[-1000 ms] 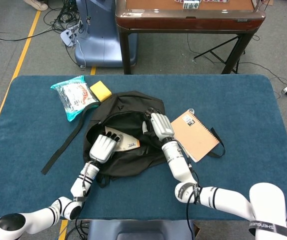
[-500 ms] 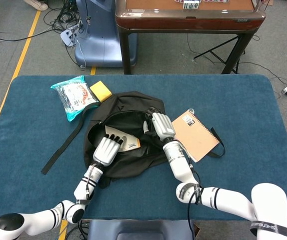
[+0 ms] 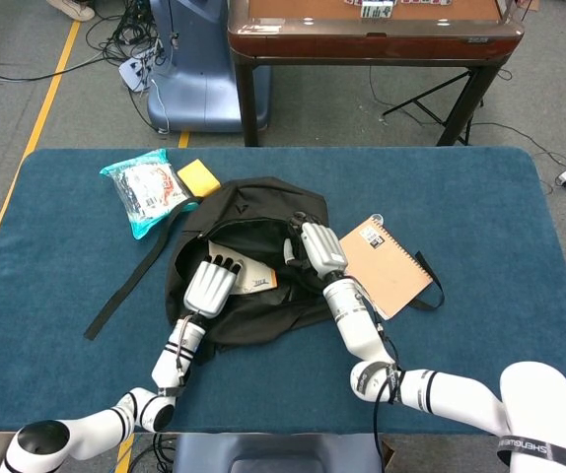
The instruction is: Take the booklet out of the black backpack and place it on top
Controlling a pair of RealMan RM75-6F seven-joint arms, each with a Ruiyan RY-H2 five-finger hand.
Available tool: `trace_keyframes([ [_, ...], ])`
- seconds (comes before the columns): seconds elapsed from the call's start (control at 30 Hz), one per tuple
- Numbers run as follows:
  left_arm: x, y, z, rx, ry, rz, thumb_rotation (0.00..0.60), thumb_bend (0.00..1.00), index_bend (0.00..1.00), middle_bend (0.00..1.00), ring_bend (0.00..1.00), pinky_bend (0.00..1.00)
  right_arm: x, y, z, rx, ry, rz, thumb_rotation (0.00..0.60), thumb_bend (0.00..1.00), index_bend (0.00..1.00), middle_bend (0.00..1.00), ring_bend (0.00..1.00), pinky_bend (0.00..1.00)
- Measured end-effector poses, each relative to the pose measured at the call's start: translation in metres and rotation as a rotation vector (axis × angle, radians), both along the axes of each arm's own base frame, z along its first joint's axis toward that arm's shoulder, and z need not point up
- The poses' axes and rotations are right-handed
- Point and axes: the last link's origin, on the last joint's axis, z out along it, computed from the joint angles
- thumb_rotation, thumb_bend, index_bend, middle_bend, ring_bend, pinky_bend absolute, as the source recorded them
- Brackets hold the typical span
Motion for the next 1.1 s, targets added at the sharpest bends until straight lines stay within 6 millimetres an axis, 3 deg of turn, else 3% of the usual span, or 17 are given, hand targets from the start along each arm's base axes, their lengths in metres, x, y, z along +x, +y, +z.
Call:
trace_keyframes([
  [0.43,0.006,0.013,-0.005,0.039,-0.005,0.019,0.600,0.20,0.43,0.50,0.45,0.55,-0.003,-0.002,0.000,0.011,-0.004,-0.008,0.600,0.64,0.63,0.31,0.11,0.10],
  [0.83,0.005,0.021,-0.002,0.062,-0.044,0.032,0.600,0.38,0.52,0.58,0.51,0.59,-0.008,-0.007,0.002,0.018,-0.012,-0.025,0.600,0.64,0.63,0.31,0.11,0.10],
  [1.1,0.003,0.024,0.007,0.077,-0.092,0.021,0.600,0.41,0.66,0.70,0.59,0.63,-0.008,-0.013,0.007,0.022,-0.042,-0.047,0.600,0.63,0.63,0.31,0.11,0.10],
])
